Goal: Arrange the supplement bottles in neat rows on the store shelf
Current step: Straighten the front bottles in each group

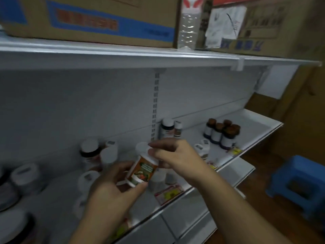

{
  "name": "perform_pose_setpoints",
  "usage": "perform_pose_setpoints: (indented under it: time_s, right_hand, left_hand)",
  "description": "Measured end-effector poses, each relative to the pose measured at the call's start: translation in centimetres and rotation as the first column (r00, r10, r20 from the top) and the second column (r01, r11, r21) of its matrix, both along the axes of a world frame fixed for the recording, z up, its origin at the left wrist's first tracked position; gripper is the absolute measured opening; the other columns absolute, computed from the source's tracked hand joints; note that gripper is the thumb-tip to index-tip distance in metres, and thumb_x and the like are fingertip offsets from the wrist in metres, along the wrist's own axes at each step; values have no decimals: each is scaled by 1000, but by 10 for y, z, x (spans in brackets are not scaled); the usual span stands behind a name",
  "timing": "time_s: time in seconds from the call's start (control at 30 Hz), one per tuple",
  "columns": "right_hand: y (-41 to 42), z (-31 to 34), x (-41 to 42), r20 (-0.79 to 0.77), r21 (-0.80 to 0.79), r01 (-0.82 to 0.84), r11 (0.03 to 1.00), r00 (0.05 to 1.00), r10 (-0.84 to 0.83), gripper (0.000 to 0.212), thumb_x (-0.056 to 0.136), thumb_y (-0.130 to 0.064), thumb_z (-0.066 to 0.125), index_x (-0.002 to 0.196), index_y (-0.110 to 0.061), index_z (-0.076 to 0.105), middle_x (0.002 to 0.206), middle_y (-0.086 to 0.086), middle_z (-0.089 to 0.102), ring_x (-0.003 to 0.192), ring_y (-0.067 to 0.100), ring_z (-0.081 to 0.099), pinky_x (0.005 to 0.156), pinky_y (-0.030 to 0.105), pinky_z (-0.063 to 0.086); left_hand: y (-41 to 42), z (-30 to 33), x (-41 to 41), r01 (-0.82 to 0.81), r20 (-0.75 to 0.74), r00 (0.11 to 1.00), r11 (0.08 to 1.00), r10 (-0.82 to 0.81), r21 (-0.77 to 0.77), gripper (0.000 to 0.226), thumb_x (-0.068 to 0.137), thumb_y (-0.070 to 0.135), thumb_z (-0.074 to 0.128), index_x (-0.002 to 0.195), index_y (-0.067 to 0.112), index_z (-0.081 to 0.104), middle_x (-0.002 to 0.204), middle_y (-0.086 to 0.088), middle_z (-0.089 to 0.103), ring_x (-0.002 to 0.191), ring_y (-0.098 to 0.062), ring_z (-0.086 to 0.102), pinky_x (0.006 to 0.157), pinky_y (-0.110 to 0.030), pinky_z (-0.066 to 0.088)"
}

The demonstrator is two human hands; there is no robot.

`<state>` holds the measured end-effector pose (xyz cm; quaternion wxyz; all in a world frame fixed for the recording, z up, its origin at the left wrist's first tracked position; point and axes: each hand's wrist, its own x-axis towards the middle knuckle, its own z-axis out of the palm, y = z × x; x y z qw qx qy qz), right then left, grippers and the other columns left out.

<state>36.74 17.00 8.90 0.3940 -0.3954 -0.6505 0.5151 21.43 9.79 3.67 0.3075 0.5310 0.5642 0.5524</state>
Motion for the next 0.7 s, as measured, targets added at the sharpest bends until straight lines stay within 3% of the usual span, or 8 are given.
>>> perform_pose_setpoints:
  time_s: [0.13, 0.23, 0.3, 0.37, 0.43, 0.5, 0.6, 0.7]
  right_hand:
    - [46, 1, 84, 13, 94, 7, 996, 1000, -8, 14, 77, -16, 71, 81, -30, 70, 88, -7, 72, 83, 6, 69, 66, 22, 57]
    - [85, 5, 141, 8, 134, -15, 991, 1000, 14, 18, 74, -11, 72, 80, -29, 71, 81, -5, 73, 78, 8, 69, 64, 21, 55]
    - [114, 7, 160, 48, 188, 28, 982, 998, -38, 19, 70, -16, 75, 82, -30, 69, 85, -7, 71, 82, 8, 67, 71, 23, 55]
    - [150, 7, 169, 127, 283, 69, 957, 986, -109, 22, 69, -21, 77, 85, -31, 66, 88, -14, 66, 82, -3, 62, 69, 9, 50]
    - [184, 3, 164, 251, 351, 56, 935, 956, -152, 24, 71, -23, 75, 92, -28, 64, 89, -16, 60, 77, -6, 56, 59, 0, 42]
    - [216, -7, 152, 450, 360, -69, 930, 887, -109, 30, 73, -24, 73, 102, -24, 64, 93, -9, 56, 80, 3, 54, 56, 2, 36]
    - [244, -35, 133, 672, 319, -331, 888, 740, 34, 22, 72, -18, 72, 93, -15, 68, 94, 1, 63, 91, 15, 58, 56, 2, 36]
    - [255, -61, 123, 816, 163, -489, 857, 555, 161, 36, 71, -18, 72, 107, -12, 67, 107, 1, 62, 103, 14, 54, 76, 19, 40]
  left_hand:
    - [52, -2, 79, 5, -51, 999, 1000, -3, 28, 43, 58, -2, 81, 83, 29, 64, 82, 18, 72, 68, -1, 68, 56, -11, 50]
    - [92, 1, 132, 19, -76, 997, 1000, -17, 16, 47, 61, 12, 81, 91, 41, 58, 87, 20, 69, 81, 4, 64, 64, -8, 47]
    - [110, 3, 148, 3, -135, 991, 1000, -2, 7, 46, 67, 30, 77, 101, 47, 52, 98, 35, 57, 91, 17, 52, 72, -8, 41]
    - [122, 4, 154, -90, -197, 976, 996, 88, 0, 39, 73, 40, 68, 102, 55, 47, 96, 53, 45, 89, 31, 40, 74, -7, 35]
    - [122, 6, 153, -159, -277, 949, 987, 149, -14, 36, 76, 42, 60, 98, 65, 41, 100, 59, 37, 91, 31, 36, 80, -11, 35]
    - [122, 4, 152, -230, -353, 911, 973, 212, -8, 41, 77, 40, 58, 96, 69, 36, 123, 43, 34, 103, 27, 30, 91, -10, 30]
    - [118, -2, 146, -281, -409, 877, 960, 252, -12, 42, 79, 32, 60, 98, 62, 38, 134, 20, 36, 98, 32, 30, 75, 8, 26]
    - [114, -6, 136, -321, -436, 859, 946, 269, -48, 40, 81, 34, 60, 105, 59, 39, 144, 20, 33, 118, 12, 29, 91, -13, 30]
